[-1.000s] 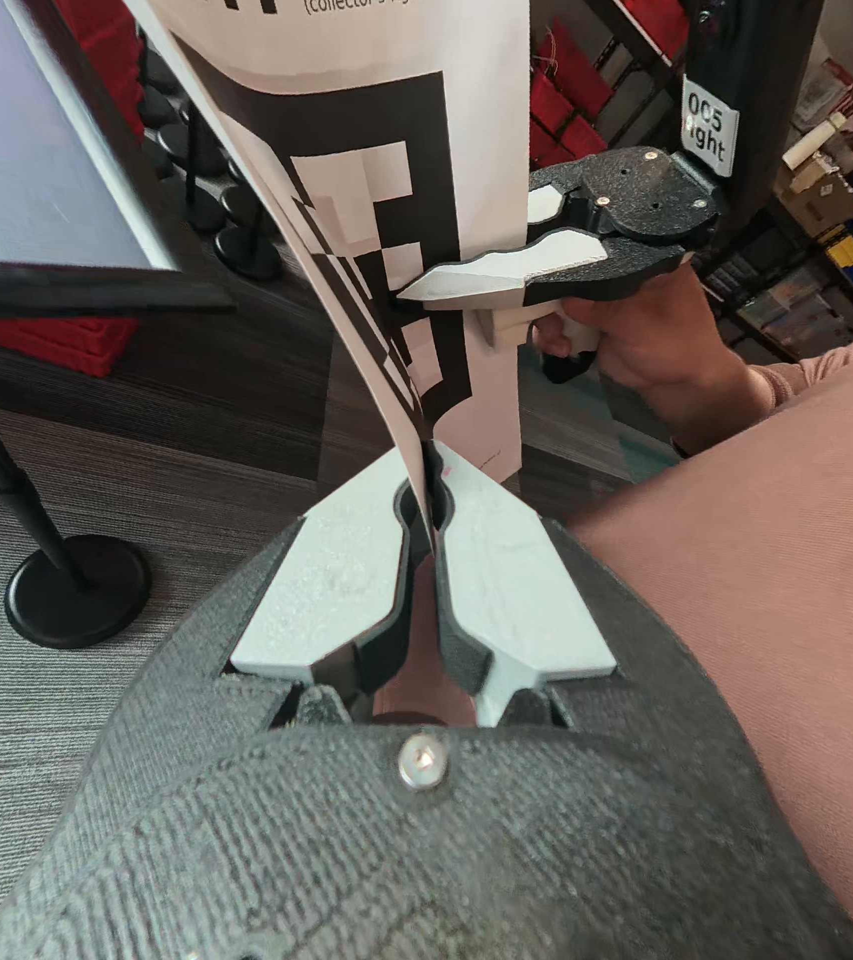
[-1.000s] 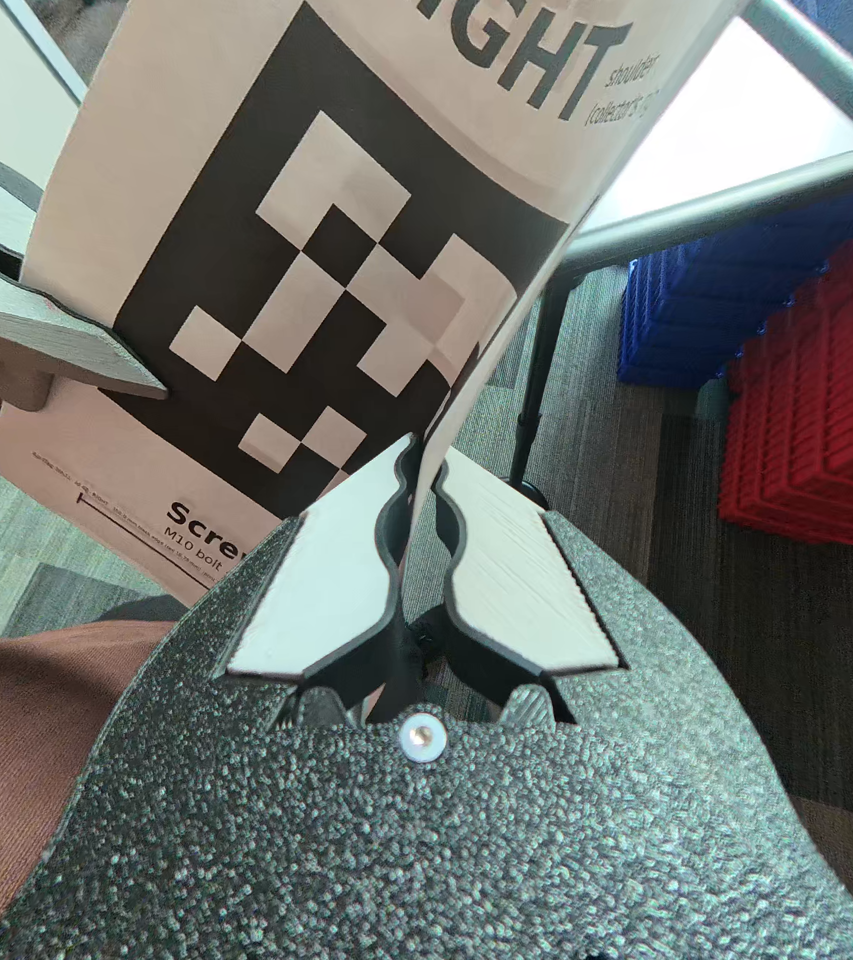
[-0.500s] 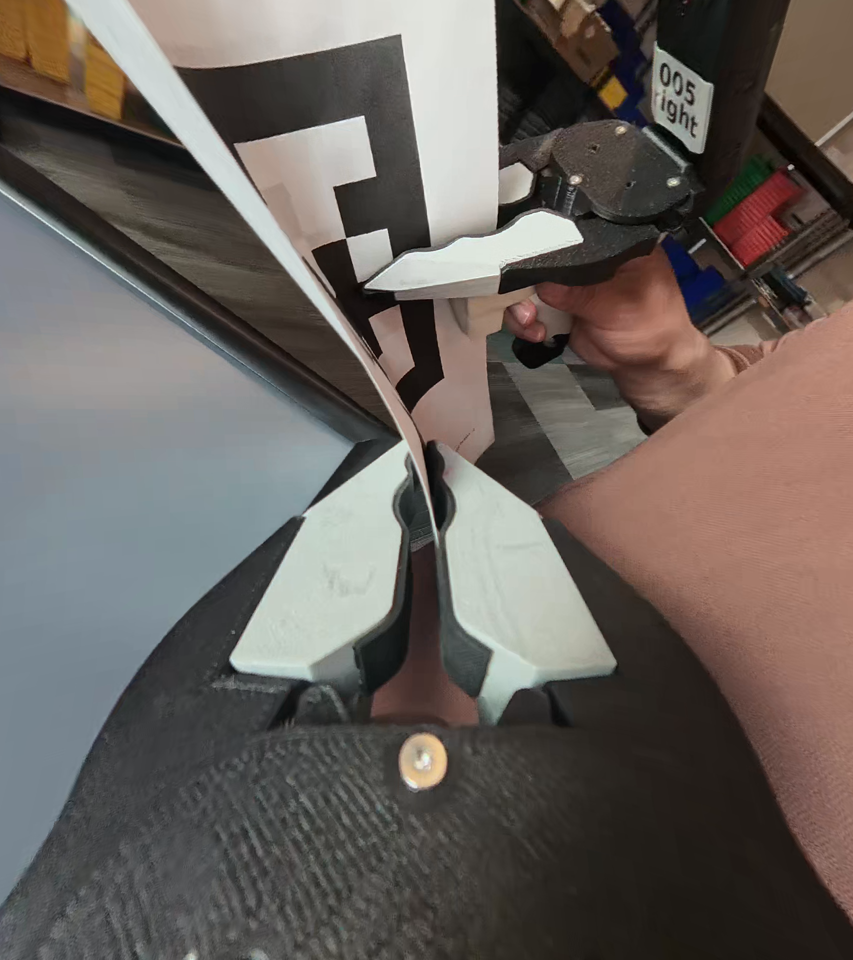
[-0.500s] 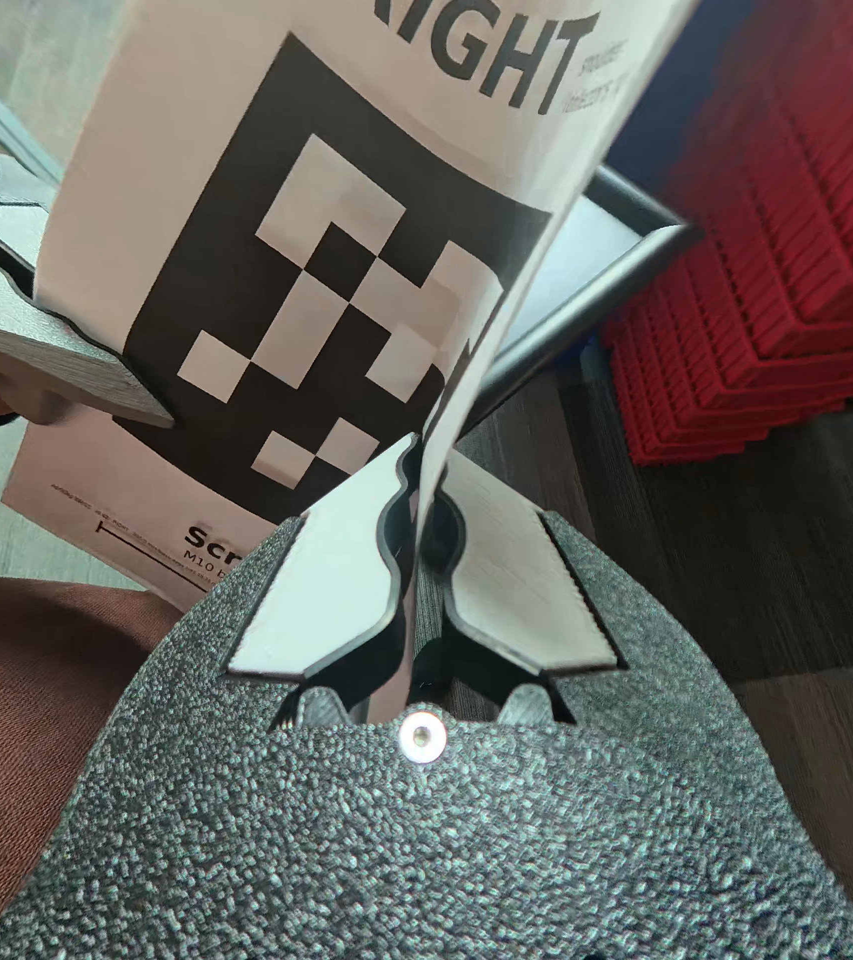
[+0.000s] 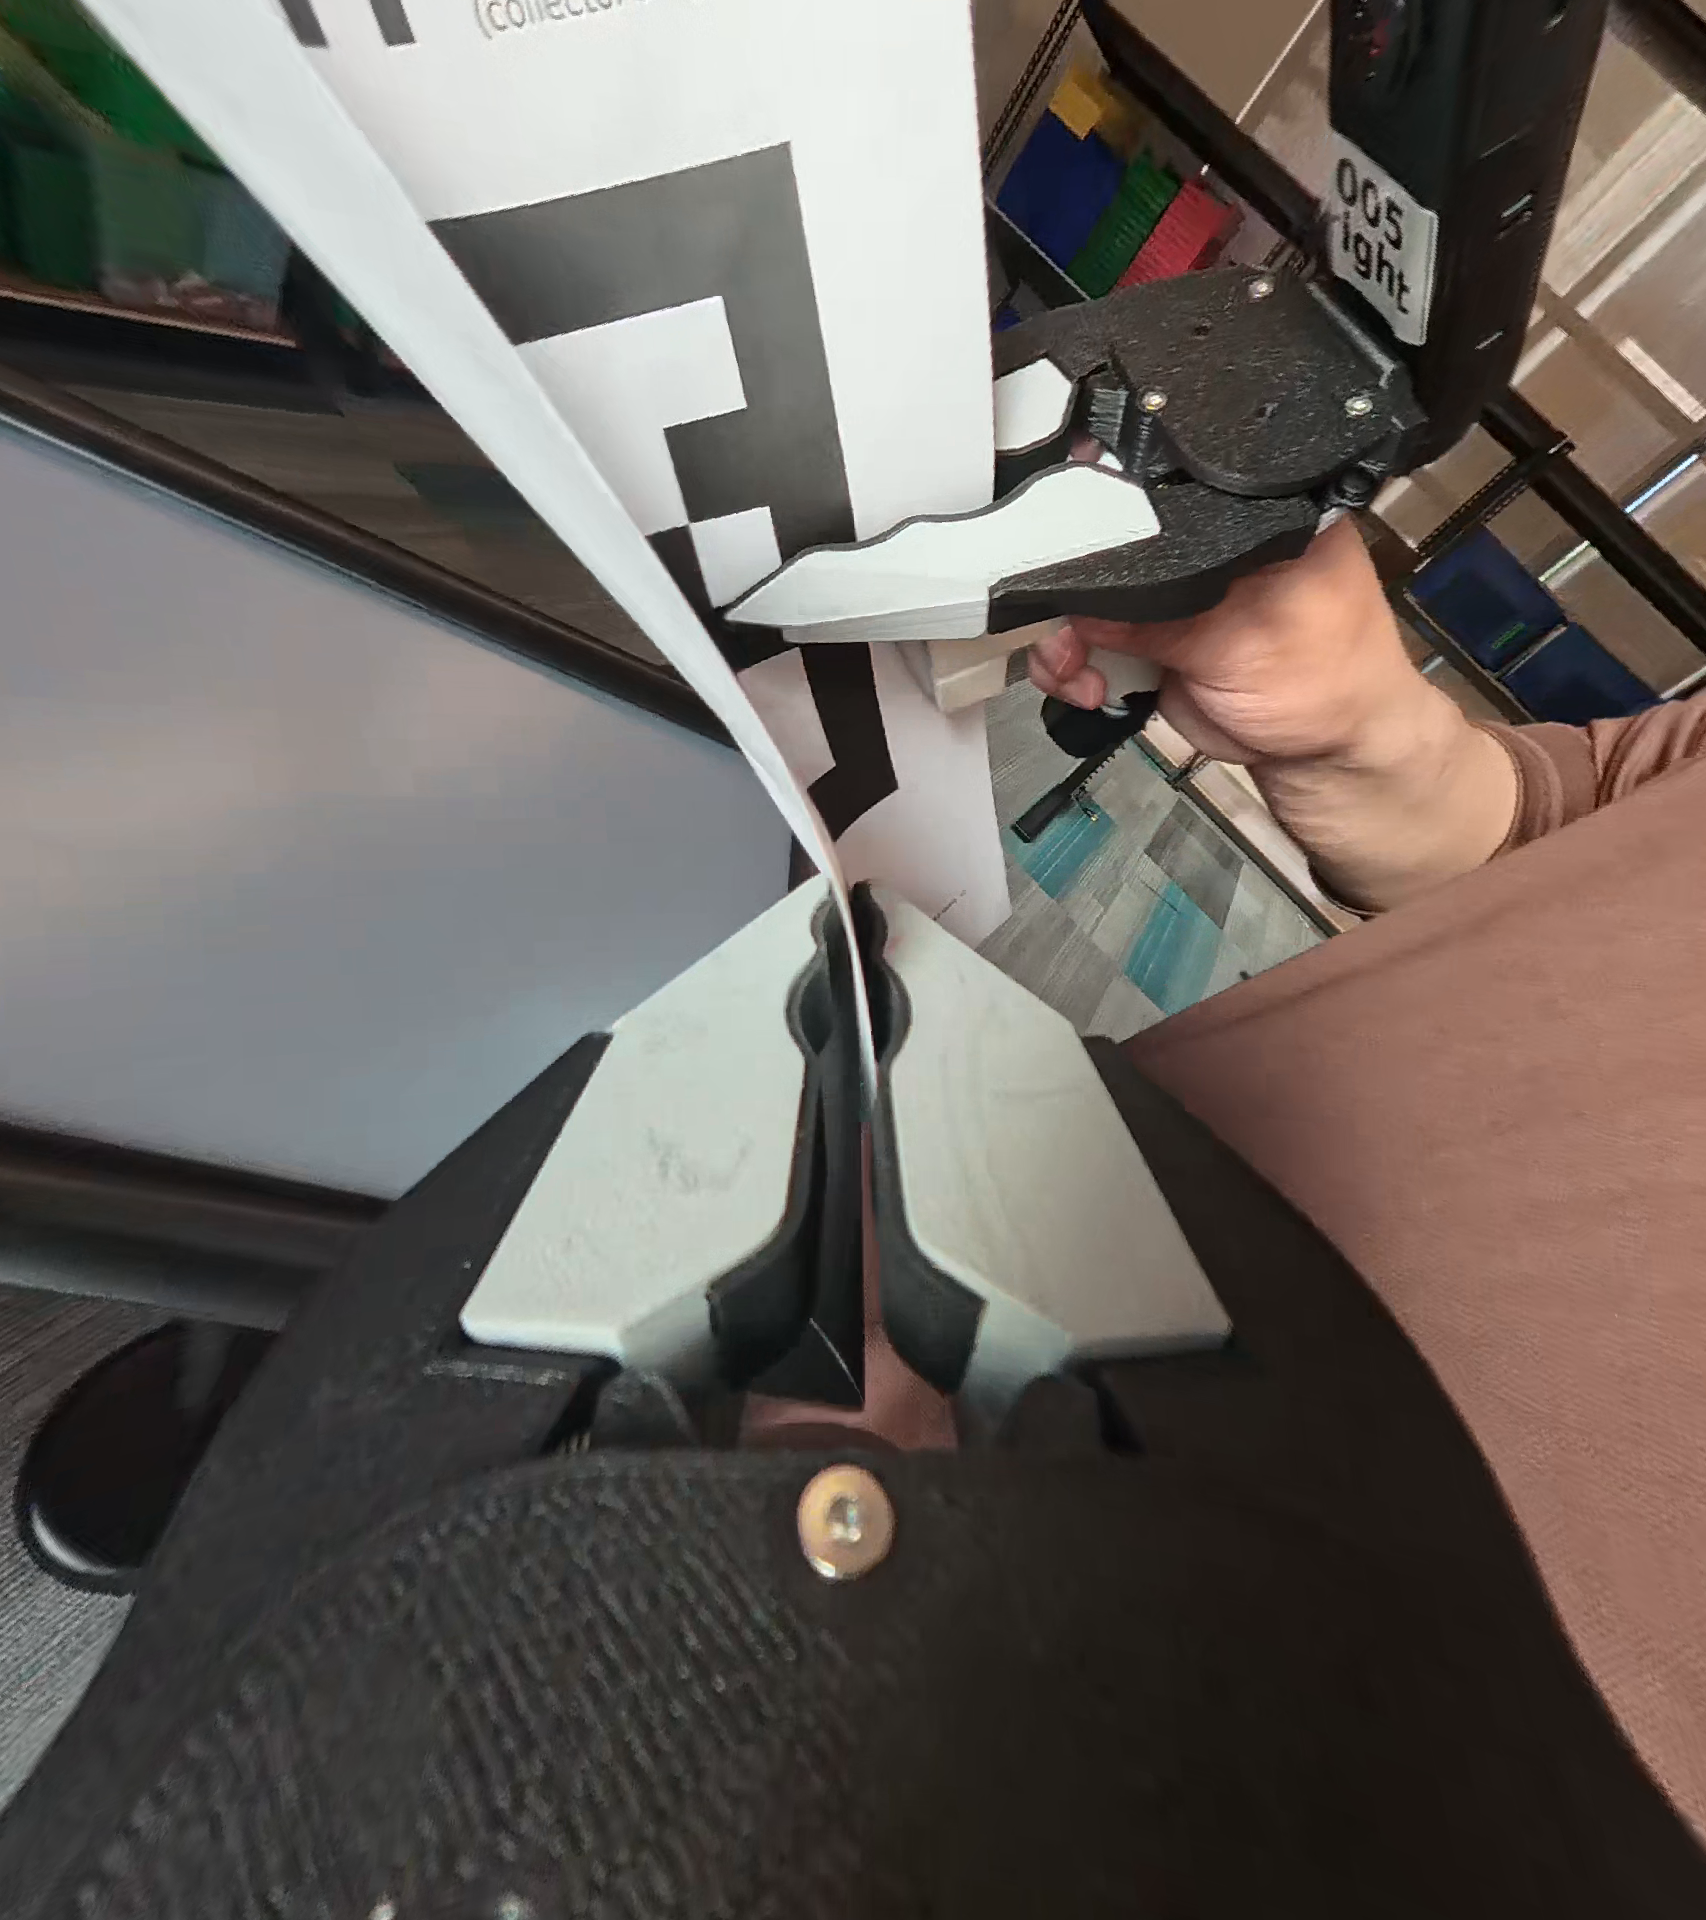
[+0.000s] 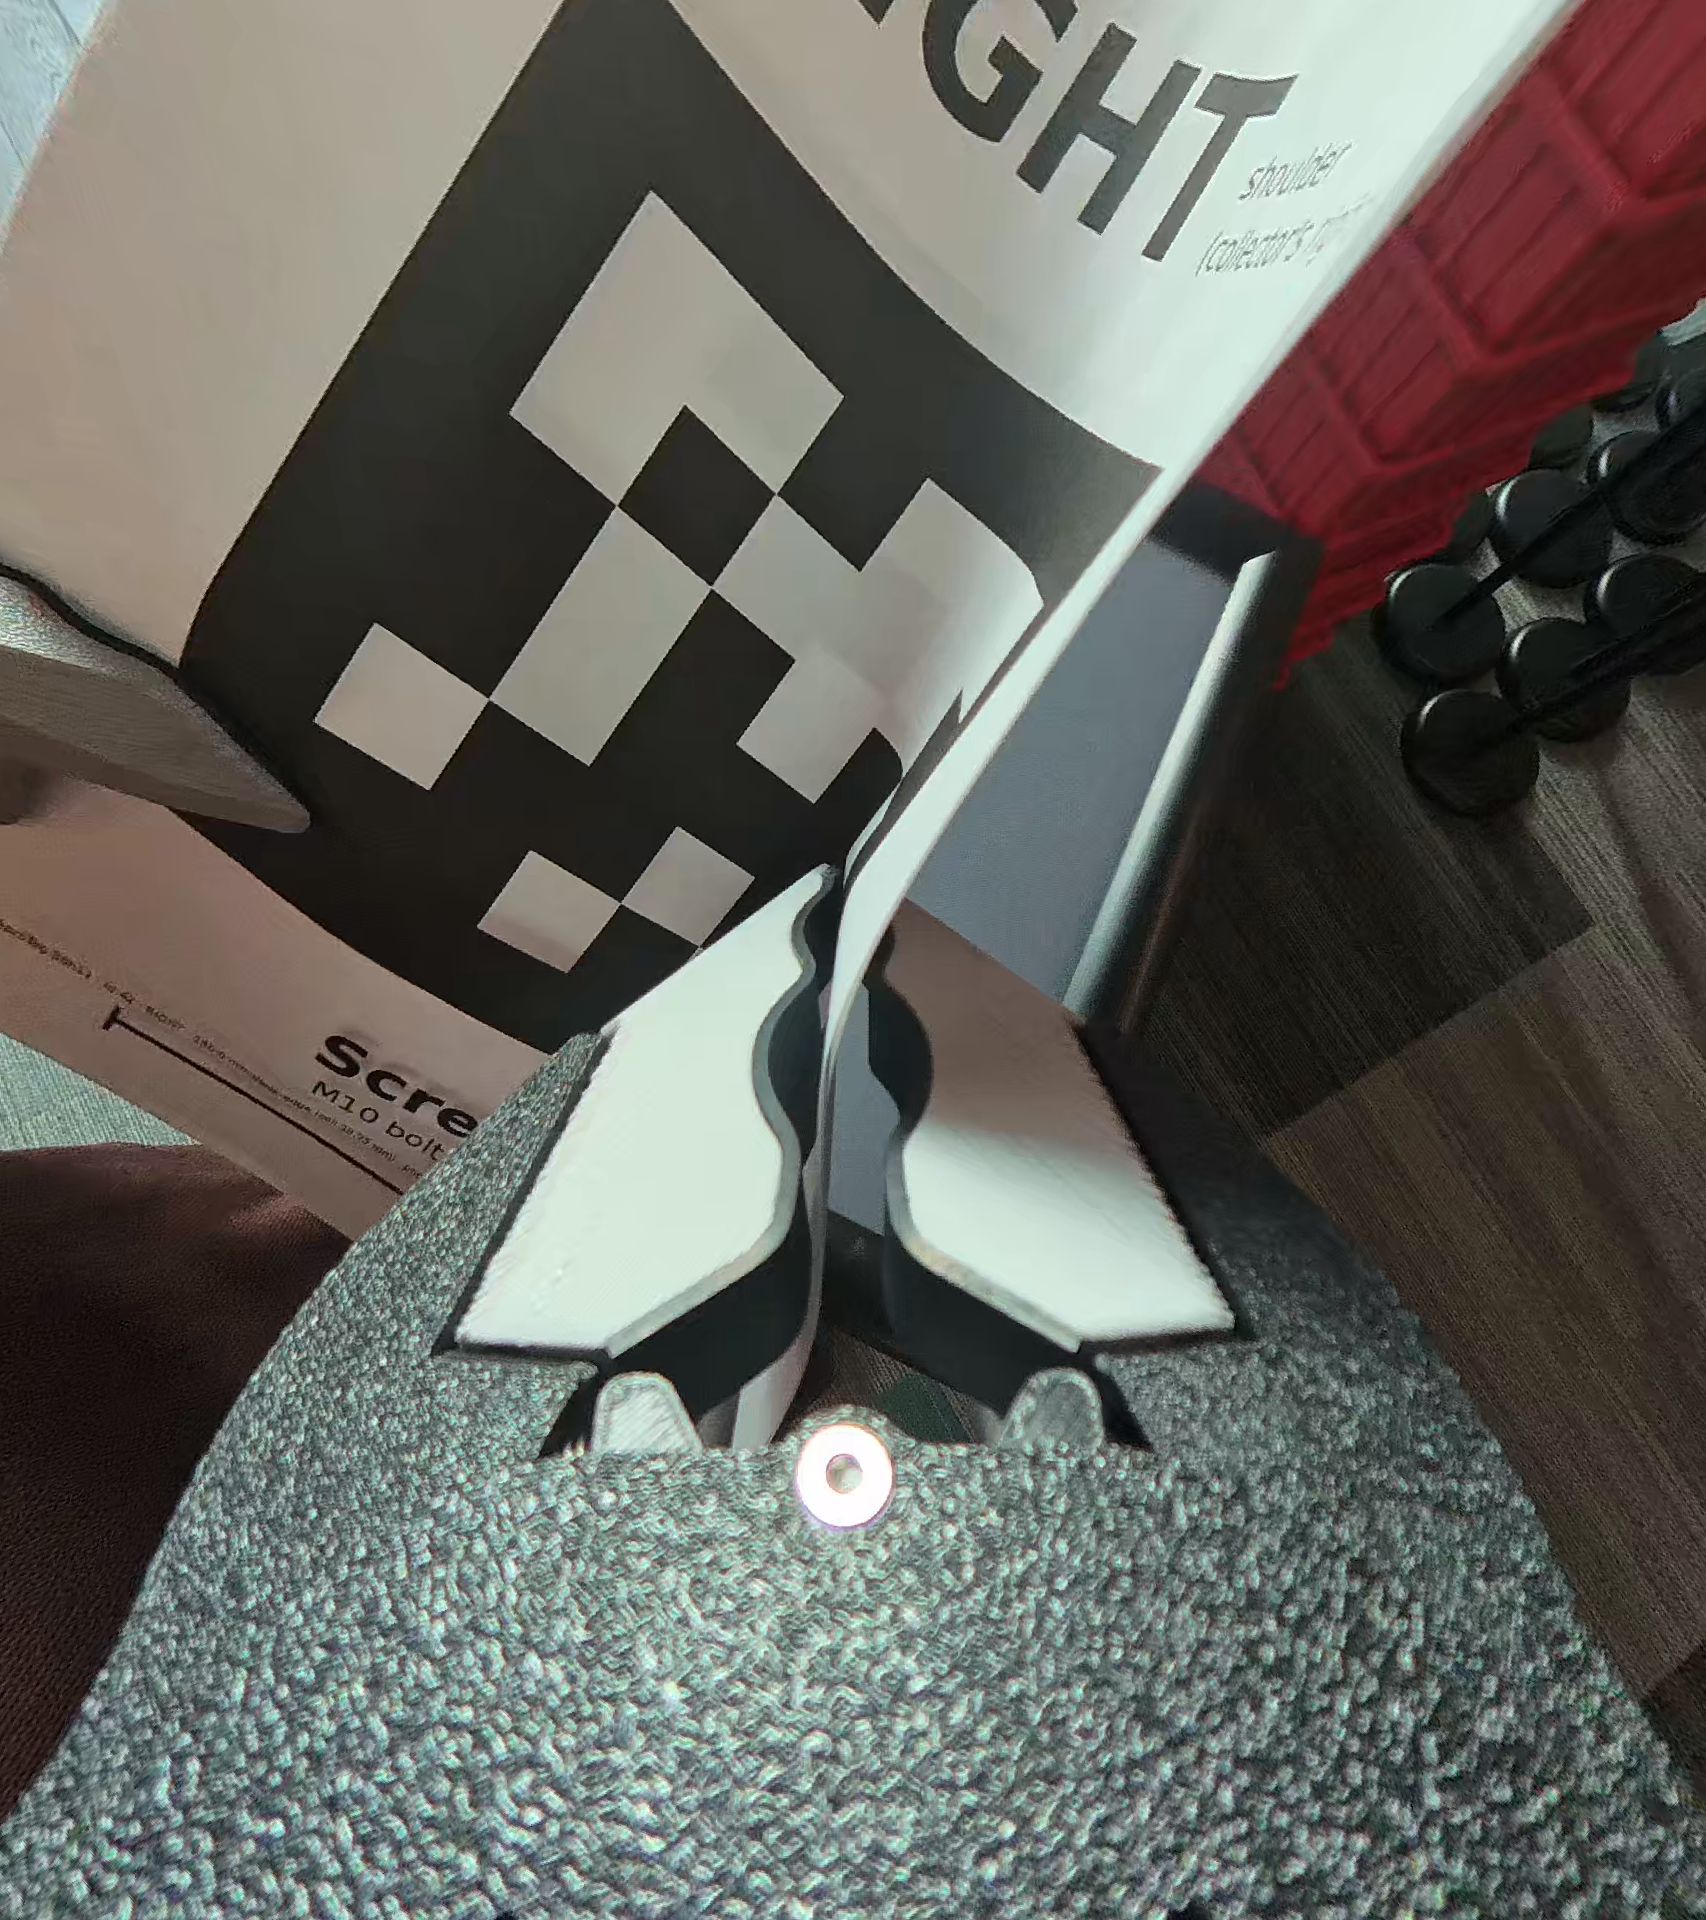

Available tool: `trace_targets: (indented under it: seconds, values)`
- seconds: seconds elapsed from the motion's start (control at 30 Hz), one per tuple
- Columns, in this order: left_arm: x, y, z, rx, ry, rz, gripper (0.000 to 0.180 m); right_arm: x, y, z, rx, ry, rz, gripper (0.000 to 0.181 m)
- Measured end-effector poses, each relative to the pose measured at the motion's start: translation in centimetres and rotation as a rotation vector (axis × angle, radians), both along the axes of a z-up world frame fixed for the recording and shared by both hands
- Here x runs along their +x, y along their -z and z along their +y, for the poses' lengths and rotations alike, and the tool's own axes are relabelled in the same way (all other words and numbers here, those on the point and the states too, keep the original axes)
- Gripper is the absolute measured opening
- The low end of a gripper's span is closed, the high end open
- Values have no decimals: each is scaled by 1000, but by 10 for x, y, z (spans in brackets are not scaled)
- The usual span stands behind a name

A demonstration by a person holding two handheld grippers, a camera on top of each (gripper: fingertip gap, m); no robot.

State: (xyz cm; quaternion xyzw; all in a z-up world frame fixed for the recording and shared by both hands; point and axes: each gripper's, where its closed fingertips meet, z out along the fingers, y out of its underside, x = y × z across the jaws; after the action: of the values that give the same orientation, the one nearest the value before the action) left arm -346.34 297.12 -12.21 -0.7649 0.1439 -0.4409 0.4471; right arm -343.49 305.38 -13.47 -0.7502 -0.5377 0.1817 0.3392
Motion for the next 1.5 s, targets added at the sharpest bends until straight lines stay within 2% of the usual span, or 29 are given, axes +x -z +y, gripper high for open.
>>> trace_targets:
  seconds: [0.13, 0.2, 0.3, 0.4, 0.43, 0.5, 0.53, 0.6, 0.73, 0.77, 0.8, 0.83, 0.9, 1.0, 1.13, 1.27, 1.4, 1.43, 1.5]
  values:
    - [-25, 10, -1, -67, -77, 18, 14, 9, -1, 15, -118, 38, 51, 1]
    - [-54, 20, -1, -83, -197, 62, 19, 21, -12, 38, -202, 44, 98, 0]
    - [-95, 44, 0, -196, -339, 28, 36, 15, -18, 47, -502, -54, 141, 0]
    - [-126, 75, 13, -271, -422, 3, 51, -10, 5, 54, -693, -113, 98, 0]
    - [-132, 84, 17, -304, -432, -20, 63, -18, 17, 49, -790, -134, 72, 0]
    - [-135, 88, 25, -347, -417, -165, 73, -31, 33, 37, -979, -157, 49, 0]
    - [-132, 85, 28, -353, -395, -252, 75, -34, 40, 35, -1017, -153, 46, 0]
    - [-123, 84, 32, -377, -350, -351, 74, -32, 56, 39, -956, -144, 0, 0]
    - [-87, 96, 34, -437, -244, -314, 73, -35, 60, 38, -928, -143, 19, 0]
    - [-80, 98, 36, -442, -236, -299, 69, -36, 64, 37, -915, -142, 8, 5]
    - [-76, 99, 39, -439, -232, -287, 56, -36, 70, 34, -893, -141, -12, 9]
    - [-73, 97, 42, -420, -226, -287, 35, -36, 75, 30, -876, -150, -34, 12]
    - [-74, 93, 47, -415, -236, -308, 23, -35, 78, 26, -823, -170, -58, 8]
    - [-77, 94, 47, -416, -242, -257, 31, -29, 72, 27, -757, -205, -51, 0]
    - [-85, 94, 31, -428, -258, -196, 52, -34, 41, 19, -791, -264, 133, 0]
    - [-96, 68, 21, -372, -263, -273, 59, -38, 6, 4, -797, -383, 315, 0]
    - [-96, 58, 23, -363, -221, -258, 78, -42, -18, -9, -877, -456, 461, 0]
    - [-95, 55, 23, -362, -213, -255, 81, -43, -21, -10, -888, -459, 478, 0]
    - [-100, 50, 17, -347, -219, -247, 73, -46, -16, -12, -852, -453, 451, 0]
